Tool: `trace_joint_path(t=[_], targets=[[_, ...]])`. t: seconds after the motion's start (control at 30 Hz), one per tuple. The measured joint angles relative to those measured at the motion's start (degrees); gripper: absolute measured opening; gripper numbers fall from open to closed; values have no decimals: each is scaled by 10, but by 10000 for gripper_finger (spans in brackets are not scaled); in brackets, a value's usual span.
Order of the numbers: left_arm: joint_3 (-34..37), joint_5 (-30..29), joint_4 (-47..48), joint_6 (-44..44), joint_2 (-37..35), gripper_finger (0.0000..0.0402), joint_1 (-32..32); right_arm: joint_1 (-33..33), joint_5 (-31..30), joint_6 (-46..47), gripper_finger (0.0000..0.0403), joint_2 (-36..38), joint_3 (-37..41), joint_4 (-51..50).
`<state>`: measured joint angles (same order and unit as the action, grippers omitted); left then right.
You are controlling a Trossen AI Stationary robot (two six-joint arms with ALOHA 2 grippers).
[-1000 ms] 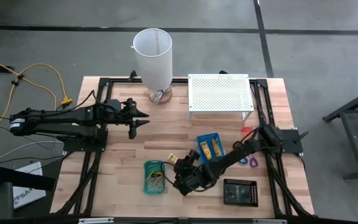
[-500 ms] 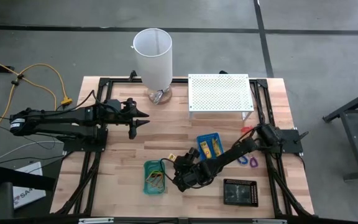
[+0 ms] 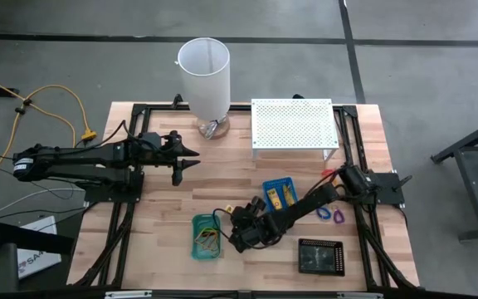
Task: Pick & Place Office Desk Supplies
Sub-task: Put the crayon box into the blue bin
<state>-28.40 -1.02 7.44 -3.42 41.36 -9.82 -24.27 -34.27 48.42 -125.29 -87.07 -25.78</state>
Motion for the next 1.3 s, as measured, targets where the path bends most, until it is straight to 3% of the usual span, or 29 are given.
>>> trace_joint_path(t=[1.3], targets=[[0, -2, -2, 0, 0, 119, 0, 10, 33, 15, 221, -17, 0, 2]])
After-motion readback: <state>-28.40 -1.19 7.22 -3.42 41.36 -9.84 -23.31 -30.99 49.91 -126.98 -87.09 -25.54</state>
